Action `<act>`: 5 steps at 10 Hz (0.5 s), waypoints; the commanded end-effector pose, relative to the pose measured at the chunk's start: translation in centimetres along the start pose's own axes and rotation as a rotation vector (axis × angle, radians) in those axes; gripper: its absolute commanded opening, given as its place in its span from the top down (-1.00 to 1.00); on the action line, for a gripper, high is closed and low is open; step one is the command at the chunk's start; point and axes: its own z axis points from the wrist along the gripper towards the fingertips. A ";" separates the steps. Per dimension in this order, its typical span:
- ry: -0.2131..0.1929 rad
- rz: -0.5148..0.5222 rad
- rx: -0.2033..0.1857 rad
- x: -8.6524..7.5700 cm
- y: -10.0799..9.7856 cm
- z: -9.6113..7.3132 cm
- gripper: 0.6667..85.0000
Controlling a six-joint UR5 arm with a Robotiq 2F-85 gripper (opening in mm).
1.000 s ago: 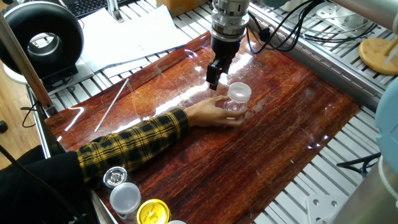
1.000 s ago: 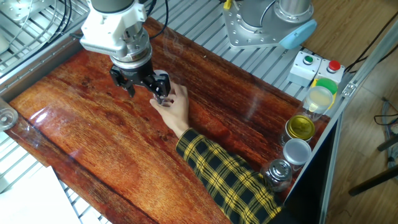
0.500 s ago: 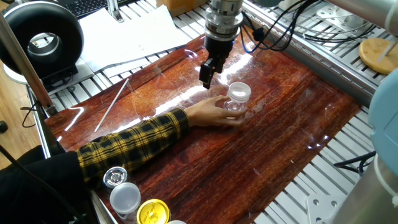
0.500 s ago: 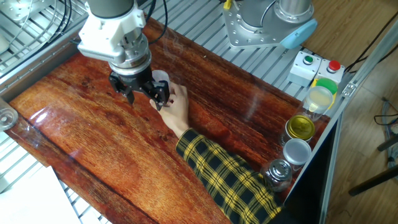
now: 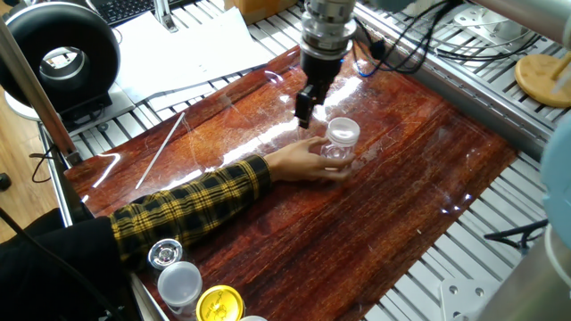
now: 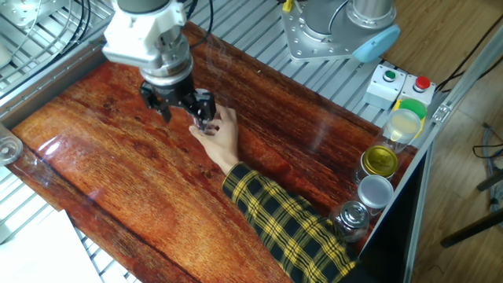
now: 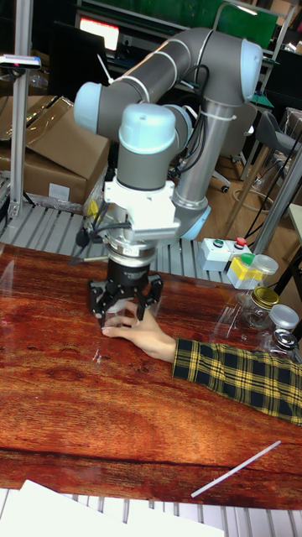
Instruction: Unscrew the lid from the jar
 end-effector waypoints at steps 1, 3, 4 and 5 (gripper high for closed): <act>-0.004 -0.006 -0.002 1.9 -0.3 -0.1 -0.71; -0.023 0.016 -0.021 1.4 0.2 -0.1 -0.70; -0.034 0.039 -0.023 1.1 0.3 -0.1 -0.70; -0.020 0.031 -0.012 1.6 -0.1 -0.2 -0.65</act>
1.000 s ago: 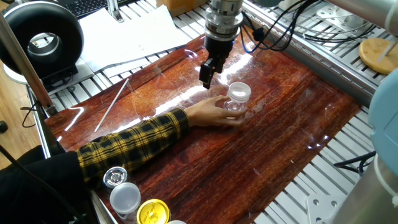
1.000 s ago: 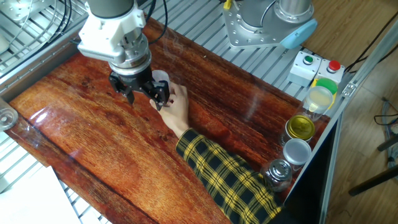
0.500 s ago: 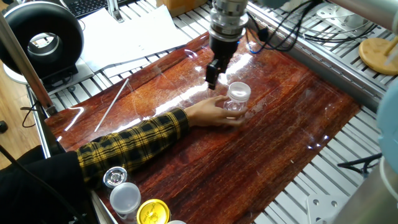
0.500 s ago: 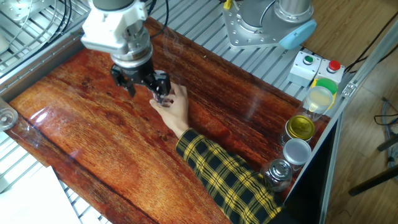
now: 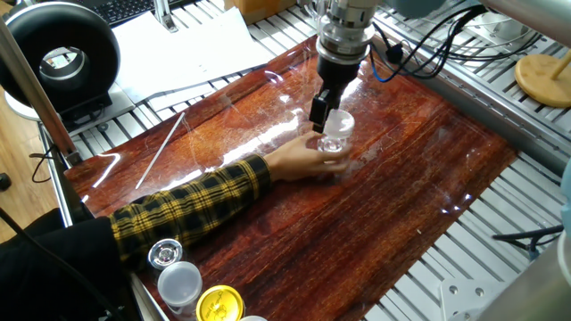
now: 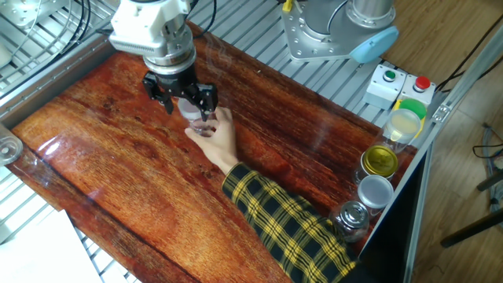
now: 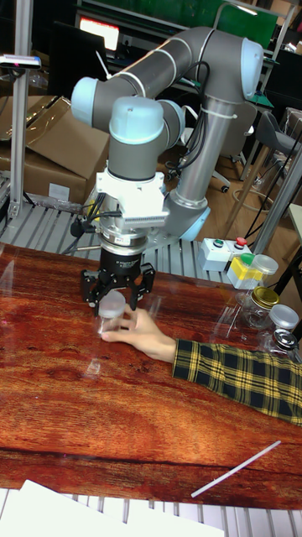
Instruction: Unscrew the lid from the jar
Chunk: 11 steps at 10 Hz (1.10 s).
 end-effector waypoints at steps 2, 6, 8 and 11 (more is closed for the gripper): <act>0.003 -0.021 -0.008 2.5 -1.2 -1.0 -0.66; 0.013 -0.010 -0.008 2.0 -0.5 -1.4 -0.66; -0.002 0.001 -0.002 0.4 -0.5 -0.5 -0.65; -0.007 0.034 0.006 -2.0 0.5 -0.5 -0.62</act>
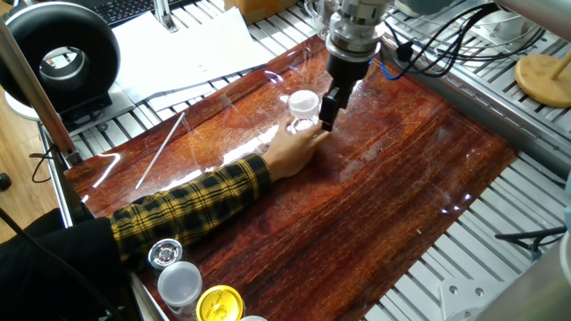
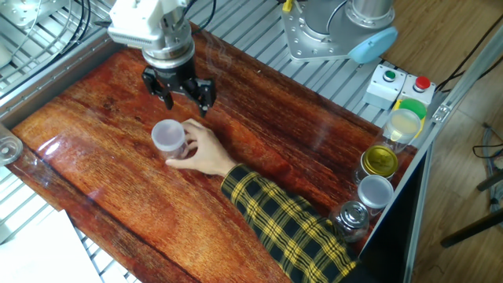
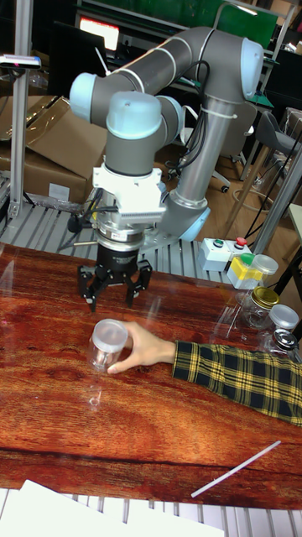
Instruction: Unscrew the lid from the jar
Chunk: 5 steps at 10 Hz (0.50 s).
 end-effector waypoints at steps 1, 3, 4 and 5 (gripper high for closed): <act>-0.011 0.022 -0.003 -1.5 0.6 -0.1 -0.60; 0.018 -0.036 0.008 -0.8 0.4 -0.1 -0.60; 0.024 -0.053 0.015 -0.6 0.2 -0.1 -0.62; 0.015 -0.047 0.017 -0.8 0.1 -0.1 -0.64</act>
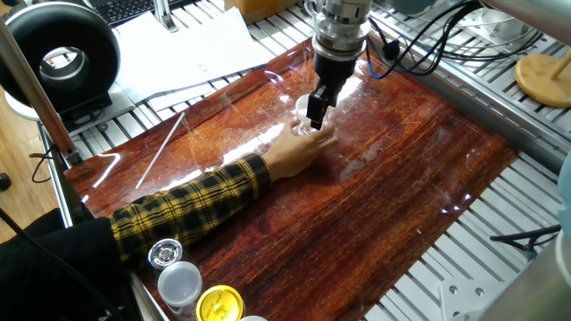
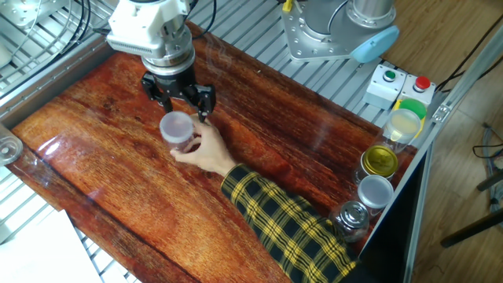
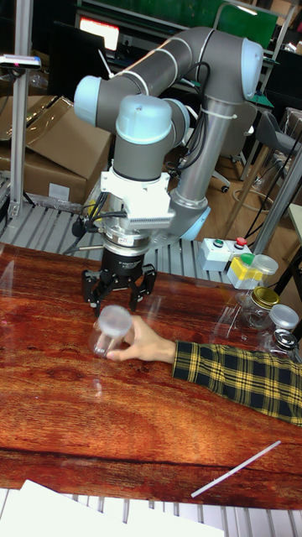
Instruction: Unscrew the lid from the jar
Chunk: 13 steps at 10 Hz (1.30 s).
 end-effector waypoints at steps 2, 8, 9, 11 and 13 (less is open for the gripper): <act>-0.009 0.020 -0.001 -0.4 0.1 -0.1 -0.67; -0.010 -0.019 -0.005 -1.7 0.1 0.2 -0.63; -0.018 -0.041 -0.016 -1.9 0.4 0.2 -0.63; -0.016 -0.035 0.000 -1.7 0.0 0.2 -0.62; -0.014 -0.056 0.005 -0.8 -0.2 0.3 -0.62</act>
